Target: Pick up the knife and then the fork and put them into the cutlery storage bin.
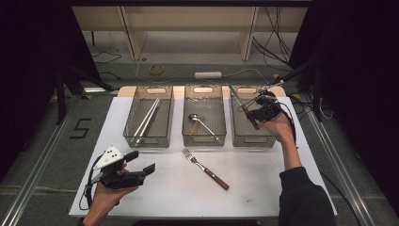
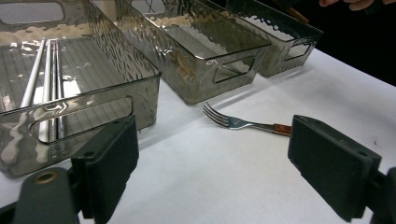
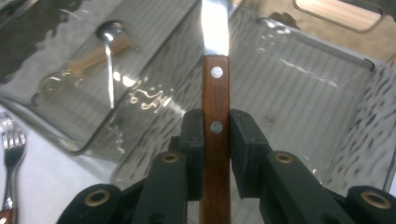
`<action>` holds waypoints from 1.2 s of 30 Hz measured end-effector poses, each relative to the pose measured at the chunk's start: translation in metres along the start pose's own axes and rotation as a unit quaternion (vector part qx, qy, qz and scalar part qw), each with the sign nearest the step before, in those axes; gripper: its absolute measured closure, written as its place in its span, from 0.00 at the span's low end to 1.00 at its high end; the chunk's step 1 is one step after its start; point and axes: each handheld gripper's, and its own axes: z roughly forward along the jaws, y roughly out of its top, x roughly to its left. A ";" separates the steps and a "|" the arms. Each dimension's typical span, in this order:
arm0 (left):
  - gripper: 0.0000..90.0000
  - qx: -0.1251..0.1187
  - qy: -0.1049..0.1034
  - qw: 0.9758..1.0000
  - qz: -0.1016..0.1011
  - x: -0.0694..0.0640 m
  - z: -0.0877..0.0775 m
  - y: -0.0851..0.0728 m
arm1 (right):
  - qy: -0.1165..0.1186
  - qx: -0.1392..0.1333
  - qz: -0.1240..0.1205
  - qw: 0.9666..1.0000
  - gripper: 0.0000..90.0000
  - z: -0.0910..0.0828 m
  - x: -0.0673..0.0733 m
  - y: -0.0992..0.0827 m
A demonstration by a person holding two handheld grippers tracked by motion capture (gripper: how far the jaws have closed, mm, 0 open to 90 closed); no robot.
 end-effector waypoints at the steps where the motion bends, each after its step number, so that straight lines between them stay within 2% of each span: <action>1: 0.18 0.000 0.000 1.000 0.000 0.000 0.000 0.000 | -0.005 0.001 0.004 1.000 0.86 0.001 -0.001 0.000; 7: 0.18 -0.001 0.000 1.000 -0.002 0.000 0.000 0.000 | -0.020 0.000 0.013 1.000 0.86 0.005 -0.003 0.000; 16: 0.18 -0.002 0.000 1.000 -0.002 0.000 -0.001 0.000 | -0.041 0.017 0.042 0.998 0.86 0.017 -0.010 -0.004; 20: 0.18 -0.002 0.000 1.000 -0.002 0.000 -0.001 0.000 | -0.048 0.022 0.047 0.997 0.86 0.020 -0.009 -0.006; 33: 0.18 -0.001 0.000 1.000 -0.002 0.000 0.000 0.000 | -0.053 0.036 0.062 0.996 0.85 0.031 -0.008 -0.010; 35: 0.18 -0.001 0.000 1.000 -0.002 0.000 0.000 0.000 | -0.047 0.038 0.062 0.996 0.82 0.033 -0.007 -0.011; 36: 0.18 -0.001 0.000 1.000 -0.002 0.000 0.000 0.000 | -0.046 0.036 0.063 0.996 0.75 0.033 -0.007 -0.010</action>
